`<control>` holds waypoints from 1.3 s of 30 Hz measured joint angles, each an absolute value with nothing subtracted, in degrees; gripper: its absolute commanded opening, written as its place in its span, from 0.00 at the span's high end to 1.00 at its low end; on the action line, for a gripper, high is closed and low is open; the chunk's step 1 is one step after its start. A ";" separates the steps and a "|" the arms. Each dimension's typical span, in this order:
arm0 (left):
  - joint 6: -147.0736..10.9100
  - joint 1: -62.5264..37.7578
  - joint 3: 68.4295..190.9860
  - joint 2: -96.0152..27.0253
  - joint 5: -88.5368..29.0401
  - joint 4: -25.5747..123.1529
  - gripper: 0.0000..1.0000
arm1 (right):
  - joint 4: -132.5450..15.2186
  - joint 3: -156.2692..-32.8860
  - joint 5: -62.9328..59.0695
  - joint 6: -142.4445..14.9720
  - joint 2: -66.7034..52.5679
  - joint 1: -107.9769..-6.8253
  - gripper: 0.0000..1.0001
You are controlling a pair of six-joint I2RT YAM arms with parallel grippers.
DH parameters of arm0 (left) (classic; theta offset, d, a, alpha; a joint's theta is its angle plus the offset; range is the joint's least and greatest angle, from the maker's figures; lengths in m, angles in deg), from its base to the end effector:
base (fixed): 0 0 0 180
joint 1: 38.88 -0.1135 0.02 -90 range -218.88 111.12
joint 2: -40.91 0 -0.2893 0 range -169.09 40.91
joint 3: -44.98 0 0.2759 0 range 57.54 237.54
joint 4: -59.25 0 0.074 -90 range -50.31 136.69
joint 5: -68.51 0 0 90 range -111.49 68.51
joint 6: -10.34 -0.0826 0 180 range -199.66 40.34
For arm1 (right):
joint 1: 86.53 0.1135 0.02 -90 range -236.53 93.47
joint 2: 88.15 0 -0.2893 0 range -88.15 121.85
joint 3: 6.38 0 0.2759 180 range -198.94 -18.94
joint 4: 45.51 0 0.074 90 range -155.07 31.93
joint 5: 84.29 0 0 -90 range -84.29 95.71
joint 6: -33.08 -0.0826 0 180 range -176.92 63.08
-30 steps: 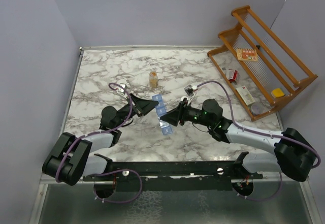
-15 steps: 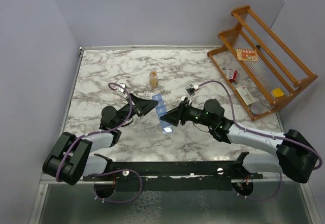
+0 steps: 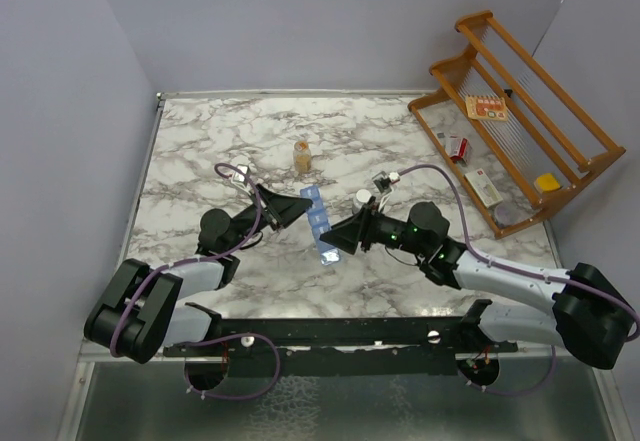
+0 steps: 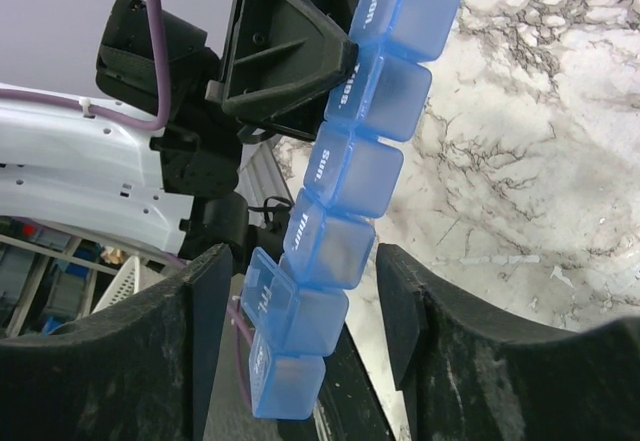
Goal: Sort the pills into containers
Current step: Close the pill container.
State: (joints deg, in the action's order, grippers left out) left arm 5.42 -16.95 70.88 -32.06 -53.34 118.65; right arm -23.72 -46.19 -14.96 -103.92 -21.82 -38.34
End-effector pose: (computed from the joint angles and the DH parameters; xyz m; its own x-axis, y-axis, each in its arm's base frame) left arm 0.2286 -0.1390 0.2189 -0.7755 -0.6001 -0.1961 0.2656 -0.0284 -0.9637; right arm 0.1793 0.2442 0.2428 -0.7190 0.2225 -0.6584 -0.5953 0.2915 0.7487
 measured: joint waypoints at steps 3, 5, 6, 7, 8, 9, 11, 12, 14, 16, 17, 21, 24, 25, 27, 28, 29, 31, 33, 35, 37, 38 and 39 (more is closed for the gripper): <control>5.53 -16.95 70.88 -32.08 -53.34 118.65 0.93 | -23.68 -45.62 -14.96 -104.30 -21.85 -38.34 0.37; 5.57 -16.95 70.88 -32.08 -53.34 118.65 0.93 | -23.52 -45.31 -14.96 -104.54 -21.85 -38.34 0.36; 5.57 -16.95 70.88 -32.08 -53.34 118.65 0.93 | -23.30 -45.07 -14.96 -104.67 -21.82 -38.34 0.36; 5.59 -16.95 70.88 -32.08 -53.34 118.65 0.93 | -23.26 -44.90 -14.96 -104.71 -21.82 -38.34 0.36; 5.59 -16.95 70.88 -32.08 -53.34 118.65 0.93 | -23.22 -44.79 -14.96 -104.73 -21.80 -38.34 0.36; 5.59 -16.95 70.88 -32.08 -53.34 118.65 0.93 | -23.22 -44.72 -14.98 -104.71 -21.74 -38.34 0.36; 5.59 -16.95 70.88 -32.12 -53.34 118.65 0.93 | -22.95 -44.70 -15.02 -104.73 -21.52 -38.34 0.40; 5.59 -16.95 70.88 -32.19 -53.34 118.67 0.93 | -22.82 -44.70 -15.02 -104.69 -21.39 -38.34 0.42; 5.59 -16.95 70.88 -32.34 -53.34 118.65 0.93 | -22.82 -44.70 -15.07 -104.65 -21.19 -38.34 0.46; 5.59 -16.95 70.88 -32.43 -53.34 118.65 0.93 | -22.85 -44.70 -15.20 -104.60 -20.99 -38.34 0.47; 5.59 -16.95 70.88 -32.45 -53.34 118.65 0.93 | -22.82 -44.70 -15.31 -104.58 -20.80 -38.34 0.47; 5.57 -16.95 70.88 -32.45 -53.34 118.65 0.93 | -22.82 -44.70 -15.87 -104.47 -19.88 -38.34 0.45; 5.55 -16.95 70.88 -32.52 -53.34 118.65 0.93 | -22.80 -44.72 -16.40 -104.25 -19.16 -38.34 0.44; 5.55 -16.95 70.88 -32.56 -53.32 118.65 0.93 | -22.78 -44.72 -16.60 -104.21 -18.89 -38.34 0.44; 5.53 -16.95 70.88 -32.65 -53.32 118.65 0.93 | -22.67 -44.72 -16.73 -104.14 -18.70 -38.34 0.45; 5.55 -16.95 70.88 -32.67 -53.32 118.65 0.93 | -22.65 -44.72 -16.77 -104.06 -18.70 -38.34 0.45; 5.55 -16.95 70.88 -32.67 -53.32 118.65 0.93 | -22.52 -44.72 -16.84 -103.99 -18.70 -38.34 0.46; 5.53 -16.95 70.88 -32.69 -53.32 118.67 0.93 | -22.47 -44.79 -16.97 -103.68 -18.65 -38.34 0.52; 5.53 -16.95 70.88 -32.78 -53.32 118.67 0.93 | -22.43 -44.83 -17.16 -103.42 -18.55 -38.34 0.61; 5.44 -16.95 70.88 -32.89 -53.30 118.65 0.93 | -22.34 -44.90 -17.56 -103.29 -18.28 -38.34 0.68; 5.42 -16.95 70.88 -33.00 -53.28 118.69 0.93 | -22.10 -44.96 -17.78 -103.20 -18.02 -38.34 0.73; 5.42 -16.95 70.88 -33.00 -53.28 118.87 0.93 | -22.10 -44.99 -17.89 -103.12 -17.85 -38.34 0.75; 5.44 -16.95 70.88 -33.00 -53.23 119.24 0.93 | -22.12 -45.01 -17.97 -103.27 -17.56 -38.34 0.77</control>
